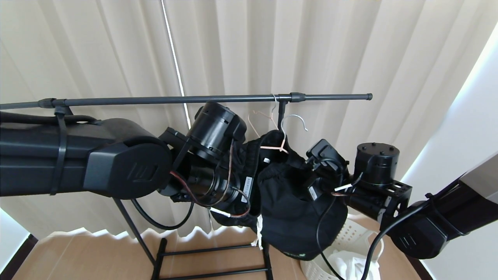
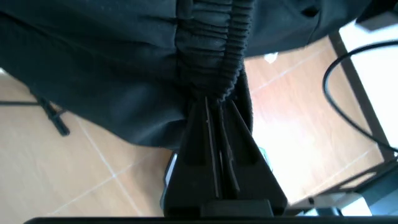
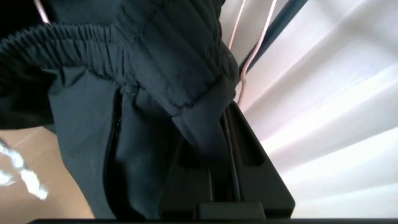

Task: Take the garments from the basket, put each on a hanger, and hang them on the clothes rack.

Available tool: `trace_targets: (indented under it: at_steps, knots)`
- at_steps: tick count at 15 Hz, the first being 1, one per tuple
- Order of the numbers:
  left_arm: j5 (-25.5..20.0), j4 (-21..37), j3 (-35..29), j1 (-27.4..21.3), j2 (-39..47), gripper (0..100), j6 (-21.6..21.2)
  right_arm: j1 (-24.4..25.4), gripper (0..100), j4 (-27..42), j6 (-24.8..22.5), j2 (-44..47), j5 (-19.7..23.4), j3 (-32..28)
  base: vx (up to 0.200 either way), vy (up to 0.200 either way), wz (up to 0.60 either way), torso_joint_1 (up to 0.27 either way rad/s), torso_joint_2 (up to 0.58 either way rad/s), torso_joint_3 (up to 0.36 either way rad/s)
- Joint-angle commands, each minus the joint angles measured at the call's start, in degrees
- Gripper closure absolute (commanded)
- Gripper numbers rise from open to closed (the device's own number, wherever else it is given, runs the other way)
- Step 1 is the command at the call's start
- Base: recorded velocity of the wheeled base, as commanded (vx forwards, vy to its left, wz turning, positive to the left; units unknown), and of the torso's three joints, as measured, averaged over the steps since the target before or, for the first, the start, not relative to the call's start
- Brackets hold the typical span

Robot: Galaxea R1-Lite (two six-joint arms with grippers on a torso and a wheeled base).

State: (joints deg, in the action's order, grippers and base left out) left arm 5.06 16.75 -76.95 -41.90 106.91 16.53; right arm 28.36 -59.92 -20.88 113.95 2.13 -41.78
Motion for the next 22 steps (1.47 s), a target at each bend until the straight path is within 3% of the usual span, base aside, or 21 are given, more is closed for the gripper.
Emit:
trace_targets:
  at_steps: [1, 9, 16, 17, 20, 22]
  knots:
    - [0.5, -2.0, 0.9, 0.0, 1.0, 100, 0.1, 0.3, 100, -1.2, 0.0, -0.3, 0.6, 1.1, 0.0, 0.0, 0.0, 0.0, 0.0, 0.0]
    - [4.6, -12.0, 4.3, -2.5, 1.6, 100, -0.1, 2.9, 100, -5.3, -0.3, -2.5, 0.8, 4.8, 0.0, 0.0, 0.0, 0.0, 0.0, 0.0]
    - [5.0, -12.5, 4.4, -2.7, 1.5, 100, -0.7, 4.5, 100, -5.3, -0.4, -5.8, 0.7, 6.2, 0.0, 0.0, 0.0, 0.0, 0.0, 0.0]
    - [5.0, -12.9, 4.6, -2.7, 1.5, 0, -0.8, 4.8, 100, -5.3, -0.4, -6.0, 0.7, 6.4, 0.0, 0.0, 0.0, 0.0, 0.0, 0.0]
    - [6.1, -13.1, 5.2, -3.2, 0.3, 0, -0.8, 4.8, 100, -5.3, -0.4, -6.0, 0.7, 6.4, 0.0, 0.0, 0.0, 0.0, 0.0, 0.0]
    - [7.0, -13.2, 9.7, -3.9, -4.0, 0, -0.9, 4.7, 100, -5.3, -0.4, -5.8, 0.7, 6.1, 0.0, 0.0, 0.0, 0.0, 0.0, 0.0]
